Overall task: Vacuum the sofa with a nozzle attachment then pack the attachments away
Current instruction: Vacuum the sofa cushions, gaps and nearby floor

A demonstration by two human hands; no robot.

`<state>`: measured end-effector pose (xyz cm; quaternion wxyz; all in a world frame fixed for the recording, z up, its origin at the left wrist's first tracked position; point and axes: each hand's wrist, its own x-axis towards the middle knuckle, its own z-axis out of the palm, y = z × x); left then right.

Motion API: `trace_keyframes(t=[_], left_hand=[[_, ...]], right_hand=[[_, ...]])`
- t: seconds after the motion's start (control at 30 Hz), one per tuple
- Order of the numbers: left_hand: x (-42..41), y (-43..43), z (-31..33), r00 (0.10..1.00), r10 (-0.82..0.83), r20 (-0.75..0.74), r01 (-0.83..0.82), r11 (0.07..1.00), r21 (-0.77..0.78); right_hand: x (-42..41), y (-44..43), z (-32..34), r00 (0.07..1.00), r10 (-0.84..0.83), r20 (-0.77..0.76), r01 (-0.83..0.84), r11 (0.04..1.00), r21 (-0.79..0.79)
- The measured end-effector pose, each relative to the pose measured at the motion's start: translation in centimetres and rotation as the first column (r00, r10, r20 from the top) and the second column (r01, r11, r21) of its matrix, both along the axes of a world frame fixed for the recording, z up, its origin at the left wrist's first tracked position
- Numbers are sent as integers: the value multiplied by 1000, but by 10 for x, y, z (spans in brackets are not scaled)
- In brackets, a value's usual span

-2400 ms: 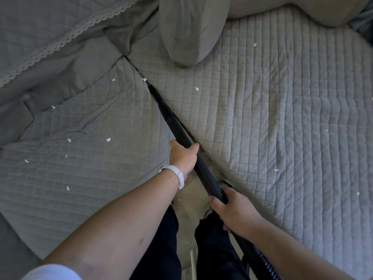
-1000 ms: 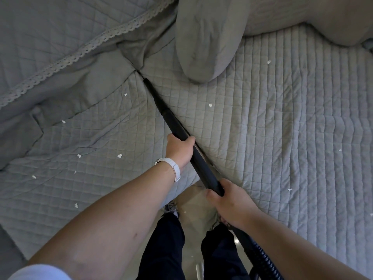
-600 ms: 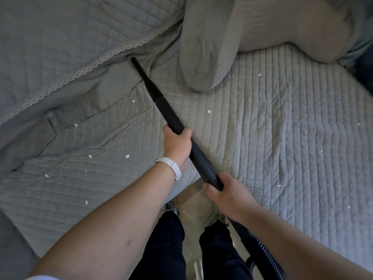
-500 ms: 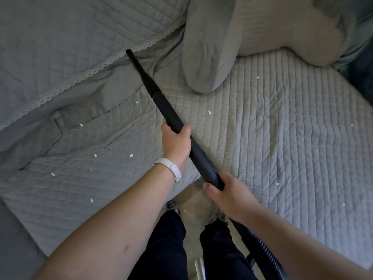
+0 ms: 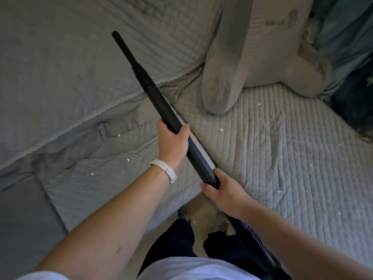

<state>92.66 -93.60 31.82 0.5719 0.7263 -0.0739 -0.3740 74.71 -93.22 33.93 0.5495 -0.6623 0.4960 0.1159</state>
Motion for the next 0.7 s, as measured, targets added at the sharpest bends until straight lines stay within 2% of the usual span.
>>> trace_keyframes(t=[0.3,0.7], left_hand=[[-7,74,50,990,143,16,-142,988,-58],[-62,197,71,950,300,87,-304,952,32]], right_hand=[[-6,55,31,986,145,87,-138,987,-81],[-59,148,53,956,265,127,-261,964,-42]])
